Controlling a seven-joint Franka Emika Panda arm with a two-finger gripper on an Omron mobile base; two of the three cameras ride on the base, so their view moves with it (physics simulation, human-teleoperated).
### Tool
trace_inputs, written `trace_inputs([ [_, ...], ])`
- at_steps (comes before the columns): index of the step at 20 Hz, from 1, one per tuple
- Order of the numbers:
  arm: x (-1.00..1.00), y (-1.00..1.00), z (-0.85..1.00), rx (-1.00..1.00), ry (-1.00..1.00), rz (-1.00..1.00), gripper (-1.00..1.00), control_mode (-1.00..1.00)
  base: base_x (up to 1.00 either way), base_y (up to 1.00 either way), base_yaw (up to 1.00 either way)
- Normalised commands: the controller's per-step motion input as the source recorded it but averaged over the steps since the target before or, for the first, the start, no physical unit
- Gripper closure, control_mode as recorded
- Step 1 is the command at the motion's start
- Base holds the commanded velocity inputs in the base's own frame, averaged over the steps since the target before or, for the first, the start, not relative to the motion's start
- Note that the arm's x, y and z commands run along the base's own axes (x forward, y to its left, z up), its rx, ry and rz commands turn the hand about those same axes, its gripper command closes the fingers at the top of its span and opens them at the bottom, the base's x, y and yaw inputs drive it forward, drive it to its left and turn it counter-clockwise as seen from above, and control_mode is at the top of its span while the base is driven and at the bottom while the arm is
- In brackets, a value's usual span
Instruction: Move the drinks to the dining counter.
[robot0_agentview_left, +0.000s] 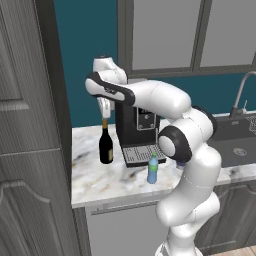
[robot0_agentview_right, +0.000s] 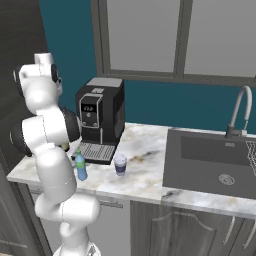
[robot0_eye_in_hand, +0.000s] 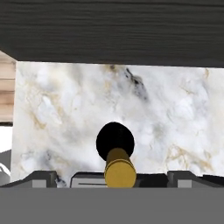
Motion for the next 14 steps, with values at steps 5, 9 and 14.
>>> trace_inputs([
  [5,0.03,0.0,-0.05,0.0,0.0,0.0,-1.0,-1.0,0.0,0.0,0.0],
  [9,0.0,0.0,-0.05,0.0,0.0,0.0,-1.0,-1.0,0.0,0.0,0.0],
  [14,0.0,0.0,-0.03,0.0,0.0,0.0,-1.0,-1.0,0.0,0.0,0.0],
])
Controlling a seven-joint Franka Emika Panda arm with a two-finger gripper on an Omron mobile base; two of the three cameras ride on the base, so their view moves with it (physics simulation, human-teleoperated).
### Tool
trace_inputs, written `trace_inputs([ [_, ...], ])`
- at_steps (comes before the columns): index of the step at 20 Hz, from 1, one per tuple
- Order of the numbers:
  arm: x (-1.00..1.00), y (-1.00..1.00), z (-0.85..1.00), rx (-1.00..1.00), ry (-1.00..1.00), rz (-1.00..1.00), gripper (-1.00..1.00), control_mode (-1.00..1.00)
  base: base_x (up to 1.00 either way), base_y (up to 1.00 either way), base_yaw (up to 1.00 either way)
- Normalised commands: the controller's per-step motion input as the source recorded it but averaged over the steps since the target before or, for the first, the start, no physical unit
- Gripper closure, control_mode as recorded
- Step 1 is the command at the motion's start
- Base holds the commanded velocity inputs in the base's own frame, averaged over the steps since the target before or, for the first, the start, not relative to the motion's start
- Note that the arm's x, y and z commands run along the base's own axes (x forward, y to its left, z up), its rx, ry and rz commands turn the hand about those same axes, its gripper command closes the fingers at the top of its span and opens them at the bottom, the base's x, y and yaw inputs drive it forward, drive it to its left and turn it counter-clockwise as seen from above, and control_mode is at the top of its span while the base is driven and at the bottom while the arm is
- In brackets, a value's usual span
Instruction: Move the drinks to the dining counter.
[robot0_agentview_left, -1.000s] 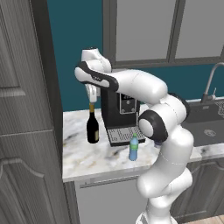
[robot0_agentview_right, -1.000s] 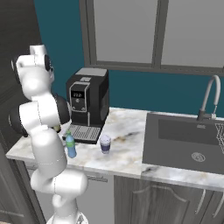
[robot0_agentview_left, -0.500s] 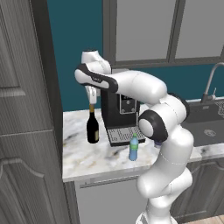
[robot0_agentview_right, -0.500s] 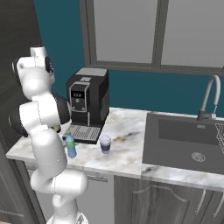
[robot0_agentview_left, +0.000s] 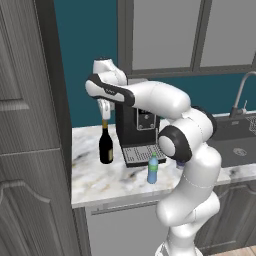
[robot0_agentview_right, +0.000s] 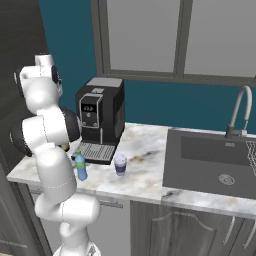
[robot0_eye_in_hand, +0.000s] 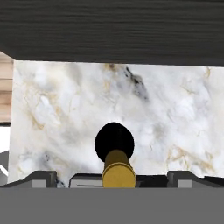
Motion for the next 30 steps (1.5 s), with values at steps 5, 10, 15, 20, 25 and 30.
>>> trace_inputs([
  [5,0.0,-0.02,-0.02,0.0,0.0,0.0,-1.0,-1.0,0.0,0.0,0.0],
  [10,0.0,-0.06,-0.03,0.0,0.0,0.0,-1.0,-1.0,0.0,0.0,0.0],
  [15,0.0,-0.01,-0.13,0.0,0.0,0.0,-1.0,-1.0,0.0,0.0,0.0],
  [20,0.0,0.0,-0.14,0.0,0.0,0.0,-1.0,-1.0,0.0,0.0,0.0],
  [25,0.01,0.0,-0.03,0.0,0.0,0.0,-1.0,-1.0,0.0,0.0,0.0],
  [30,0.04,0.0,-0.06,0.0,0.0,0.0,-1.0,-1.0,0.0,0.0,0.0],
])
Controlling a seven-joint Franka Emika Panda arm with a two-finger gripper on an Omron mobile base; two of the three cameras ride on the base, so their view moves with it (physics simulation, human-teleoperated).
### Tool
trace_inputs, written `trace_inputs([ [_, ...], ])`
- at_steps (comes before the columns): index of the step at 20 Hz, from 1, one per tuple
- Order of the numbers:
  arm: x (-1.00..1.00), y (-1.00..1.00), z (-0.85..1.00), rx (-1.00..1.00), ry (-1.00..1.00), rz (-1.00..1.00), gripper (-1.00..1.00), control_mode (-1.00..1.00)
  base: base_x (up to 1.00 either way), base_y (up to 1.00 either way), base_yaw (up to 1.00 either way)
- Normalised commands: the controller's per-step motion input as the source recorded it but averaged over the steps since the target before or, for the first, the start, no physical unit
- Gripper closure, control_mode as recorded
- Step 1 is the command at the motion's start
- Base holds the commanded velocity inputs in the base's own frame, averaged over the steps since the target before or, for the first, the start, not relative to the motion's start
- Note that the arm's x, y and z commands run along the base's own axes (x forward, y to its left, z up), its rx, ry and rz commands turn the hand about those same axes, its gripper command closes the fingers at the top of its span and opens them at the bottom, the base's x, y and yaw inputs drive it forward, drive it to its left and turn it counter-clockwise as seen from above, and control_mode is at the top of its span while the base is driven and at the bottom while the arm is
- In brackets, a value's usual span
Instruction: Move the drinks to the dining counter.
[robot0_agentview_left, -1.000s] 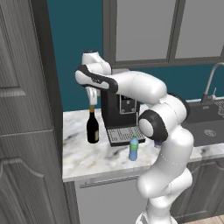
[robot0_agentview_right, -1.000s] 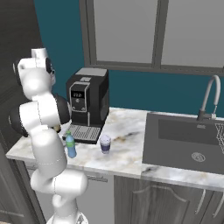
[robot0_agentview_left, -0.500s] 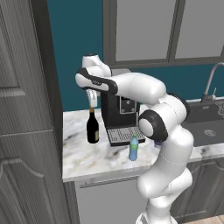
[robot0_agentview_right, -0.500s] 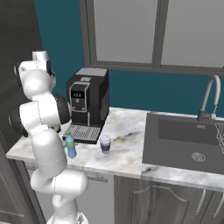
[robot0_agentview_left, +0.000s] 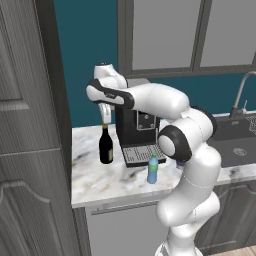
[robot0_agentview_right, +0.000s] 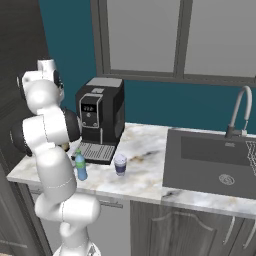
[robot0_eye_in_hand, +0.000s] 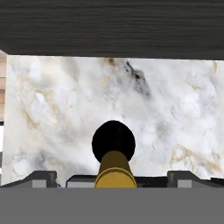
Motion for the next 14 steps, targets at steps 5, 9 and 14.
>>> trace_inputs([
  [5,0.0,0.0,-0.09,0.0,0.0,0.0,-1.0,-1.0,0.0,0.0,0.0],
  [9,0.01,0.0,-0.11,0.0,0.0,0.0,-1.0,-1.0,0.0,0.0,0.0],
  [14,0.03,0.0,-0.09,0.0,0.0,0.0,-1.0,-1.0,0.0,0.0,0.0],
])
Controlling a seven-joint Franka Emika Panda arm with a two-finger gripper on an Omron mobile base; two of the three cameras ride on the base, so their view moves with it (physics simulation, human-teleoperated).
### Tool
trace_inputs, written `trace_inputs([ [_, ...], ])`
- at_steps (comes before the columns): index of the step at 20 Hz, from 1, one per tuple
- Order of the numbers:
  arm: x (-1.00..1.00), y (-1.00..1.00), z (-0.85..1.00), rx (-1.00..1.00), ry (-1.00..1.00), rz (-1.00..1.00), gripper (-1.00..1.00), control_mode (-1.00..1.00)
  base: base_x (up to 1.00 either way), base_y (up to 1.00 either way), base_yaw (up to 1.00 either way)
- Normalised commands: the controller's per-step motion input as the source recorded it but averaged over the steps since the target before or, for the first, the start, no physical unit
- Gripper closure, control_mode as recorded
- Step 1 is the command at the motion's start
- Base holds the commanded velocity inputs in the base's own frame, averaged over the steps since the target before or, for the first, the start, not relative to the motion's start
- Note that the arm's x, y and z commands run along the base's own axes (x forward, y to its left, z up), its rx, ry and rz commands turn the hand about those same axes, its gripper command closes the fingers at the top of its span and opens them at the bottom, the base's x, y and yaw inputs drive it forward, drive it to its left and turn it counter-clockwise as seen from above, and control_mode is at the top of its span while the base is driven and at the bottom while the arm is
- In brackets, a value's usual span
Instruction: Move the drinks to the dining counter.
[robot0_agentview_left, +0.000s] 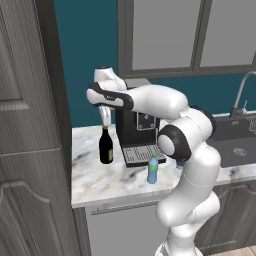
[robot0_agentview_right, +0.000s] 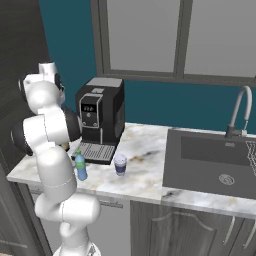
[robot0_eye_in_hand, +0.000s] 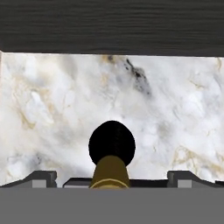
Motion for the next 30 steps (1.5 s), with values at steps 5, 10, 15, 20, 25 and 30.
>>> trace_inputs([
  [5,0.0,0.0,-0.12,0.0,0.0,0.0,-1.0,-1.0,0.0,0.0,0.0],
  [10,0.0,0.02,-0.13,-0.01,0.0,0.0,1.0,-1.0,0.0,0.0,0.0],
  [15,0.0,0.0,-0.09,0.0,0.0,0.0,1.0,-1.0,0.0,0.0,0.0],
  [20,0.0,0.0,-0.09,0.0,0.0,0.0,1.0,-1.0,0.0,0.0,0.0],
  [25,-0.01,0.0,0.04,0.0,0.04,0.0,1.0,-1.0,0.0,0.0,0.0],
  [30,-0.11,-0.02,0.48,0.0,0.07,-0.05,1.0,-1.0,0.0,0.0,0.0],
])
